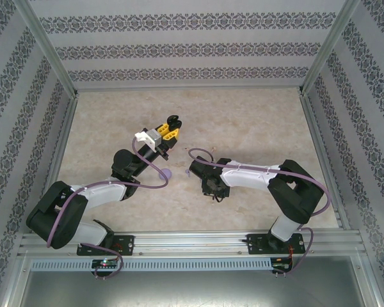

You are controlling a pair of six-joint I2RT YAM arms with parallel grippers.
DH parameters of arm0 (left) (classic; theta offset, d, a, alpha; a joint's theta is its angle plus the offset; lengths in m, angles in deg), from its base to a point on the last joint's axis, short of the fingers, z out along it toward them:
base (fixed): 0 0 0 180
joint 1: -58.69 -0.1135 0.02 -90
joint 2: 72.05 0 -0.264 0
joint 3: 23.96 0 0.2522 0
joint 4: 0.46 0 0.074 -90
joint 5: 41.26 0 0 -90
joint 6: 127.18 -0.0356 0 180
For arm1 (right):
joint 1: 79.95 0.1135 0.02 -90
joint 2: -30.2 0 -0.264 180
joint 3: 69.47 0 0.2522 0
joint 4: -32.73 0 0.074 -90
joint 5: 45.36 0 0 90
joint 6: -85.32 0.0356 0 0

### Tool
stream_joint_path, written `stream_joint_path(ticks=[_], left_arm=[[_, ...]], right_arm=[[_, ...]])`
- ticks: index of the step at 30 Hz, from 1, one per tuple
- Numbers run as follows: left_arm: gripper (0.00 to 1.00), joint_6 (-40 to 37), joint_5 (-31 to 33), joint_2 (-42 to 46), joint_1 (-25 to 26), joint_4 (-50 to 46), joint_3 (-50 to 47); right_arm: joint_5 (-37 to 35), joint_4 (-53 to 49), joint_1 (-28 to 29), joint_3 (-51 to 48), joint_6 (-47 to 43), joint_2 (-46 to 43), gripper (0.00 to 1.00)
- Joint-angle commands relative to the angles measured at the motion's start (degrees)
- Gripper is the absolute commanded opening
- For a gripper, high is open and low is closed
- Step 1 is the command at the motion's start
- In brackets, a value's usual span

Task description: Insert the wireless bluetooth earbuds into the charging case

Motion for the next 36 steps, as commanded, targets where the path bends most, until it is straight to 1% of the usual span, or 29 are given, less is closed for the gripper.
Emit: stream_joint_path(ticks=[1, 9, 15, 23, 29, 36], left_arm=[[0.0, -0.41, -0.26, 1.2, -0.76, 2.8, -0.31], [0.0, -0.41, -0.34, 1.12, -0.76, 2.41, 0.12], [0.0, -0.49, -0.42, 1.46, -0.76, 1.9, 0.27], [0.0, -0.42, -0.75, 1.74, -0.76, 0.7, 0.88], [0.0, -0.05, -1.24, 1.64, -0.74, -0.03, 1.51], [0.0, -0.05, -1.62, 1.9, -0.76, -1.11, 2.54]], right_arm=[[0.94, 0.44, 1.13, -0.43, 1.43, 0.97, 0.32], [1.21, 0.53, 1.22, -1.2, 1.71, 0.57, 0.29], [1.56, 0.79, 1.24, -2.03, 1.81, 0.22, 0.25], [0.94, 1.84, 1.17, -4.18, 1.98, -2.66, 0.2], [-0.85, 1.55, 0.5, -3.79, 0.96, -7.23, 0.19], [-1.73, 1.64, -3.53, -2.76, -1.69, -17.1, 0.18]])
